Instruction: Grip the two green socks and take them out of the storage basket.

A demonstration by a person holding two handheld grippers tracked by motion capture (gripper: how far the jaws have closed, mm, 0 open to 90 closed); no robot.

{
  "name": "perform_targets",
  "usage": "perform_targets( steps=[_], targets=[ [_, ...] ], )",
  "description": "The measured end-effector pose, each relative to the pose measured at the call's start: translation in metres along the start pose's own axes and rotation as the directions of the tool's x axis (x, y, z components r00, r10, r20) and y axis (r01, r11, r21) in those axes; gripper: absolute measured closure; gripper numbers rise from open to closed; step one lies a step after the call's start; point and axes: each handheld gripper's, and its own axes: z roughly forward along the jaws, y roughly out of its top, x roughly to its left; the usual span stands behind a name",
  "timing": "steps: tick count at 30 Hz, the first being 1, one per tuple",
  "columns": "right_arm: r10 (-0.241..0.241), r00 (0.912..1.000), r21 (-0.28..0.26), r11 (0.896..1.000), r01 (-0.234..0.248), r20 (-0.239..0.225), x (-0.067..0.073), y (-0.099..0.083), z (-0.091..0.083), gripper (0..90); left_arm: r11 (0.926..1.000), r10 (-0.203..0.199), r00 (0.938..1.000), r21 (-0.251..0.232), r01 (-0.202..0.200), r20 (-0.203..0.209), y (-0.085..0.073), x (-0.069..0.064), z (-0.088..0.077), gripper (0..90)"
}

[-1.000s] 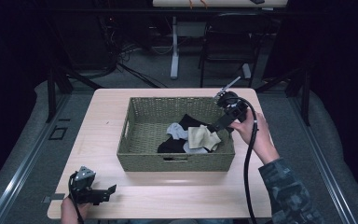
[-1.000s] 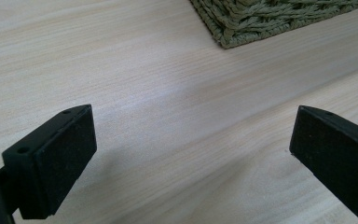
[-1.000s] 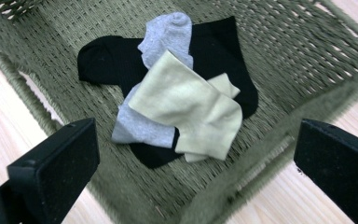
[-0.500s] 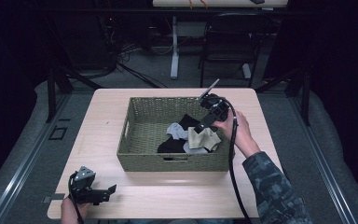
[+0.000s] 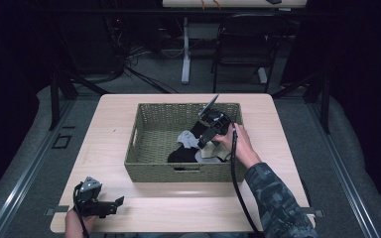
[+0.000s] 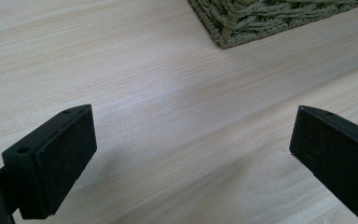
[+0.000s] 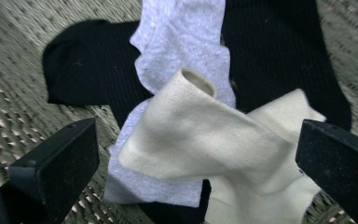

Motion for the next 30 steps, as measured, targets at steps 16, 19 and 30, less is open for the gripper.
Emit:
perform_targets(
  steps=[16, 19, 30],
  targets=[
    [-0.009, 0.9972, 0.090, 0.996, 0.003, 0.074, 0.004, 0.004, 0.020, 50.4, 1.0000, 0.002, 1.0000, 0.006, -0.002, 0.000, 0.000, 0.000, 0.000, 0.4],
    [-0.017, 0.9962, 0.098, 0.995, 0.009, 0.085, 0.004, 0.003, 0.019, 68.1, 1.0000, 0.001, 1.0000, 0.006, -0.001, -0.001, 0.000, 0.000, 0.000, 0.4],
    [-0.018, 0.9961, 0.050, 0.999, 0.014, 0.086, 0.004, -0.003, -0.013, 81.9, 1.0000, 0.000, 1.0000, 0.007, 0.000, -0.003, 0.000, 0.000, 0.001, 0.4]
  ],
)
